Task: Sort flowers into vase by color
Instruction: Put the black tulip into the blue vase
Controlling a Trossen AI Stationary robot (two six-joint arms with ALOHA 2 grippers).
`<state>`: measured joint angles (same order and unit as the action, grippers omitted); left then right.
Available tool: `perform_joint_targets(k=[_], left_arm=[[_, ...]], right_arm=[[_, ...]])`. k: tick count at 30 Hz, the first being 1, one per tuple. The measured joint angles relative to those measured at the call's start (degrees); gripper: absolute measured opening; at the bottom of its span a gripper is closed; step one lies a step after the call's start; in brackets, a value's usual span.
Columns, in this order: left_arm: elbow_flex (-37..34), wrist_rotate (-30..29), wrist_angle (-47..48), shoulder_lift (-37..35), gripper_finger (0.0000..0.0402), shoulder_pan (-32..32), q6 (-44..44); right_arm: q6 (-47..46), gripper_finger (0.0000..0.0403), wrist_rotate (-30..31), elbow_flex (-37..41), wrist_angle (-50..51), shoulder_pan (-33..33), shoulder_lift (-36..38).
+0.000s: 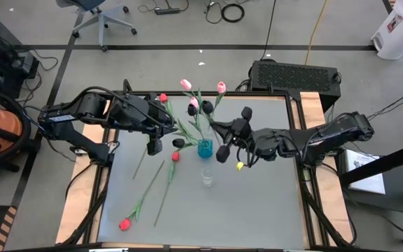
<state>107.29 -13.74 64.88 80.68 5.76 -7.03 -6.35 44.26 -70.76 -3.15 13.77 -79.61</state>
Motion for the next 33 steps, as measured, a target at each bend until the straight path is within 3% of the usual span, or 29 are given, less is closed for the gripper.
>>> perform_joint_targets(k=[16,33], left_arm=[[-0.01,-0.28,-0.13,0.00,0.0114,0.00,-0.08],[0.00,-0.28,-0.13,0.00,0.0114,0.00,-0.13]], right_arm=[[5.39,0.0000,-7.34,-0.02,-16.29,-5.54,-6.73],[5.57,0.0000,-7.11,-0.07,-13.28,-6.70,-9.29]])
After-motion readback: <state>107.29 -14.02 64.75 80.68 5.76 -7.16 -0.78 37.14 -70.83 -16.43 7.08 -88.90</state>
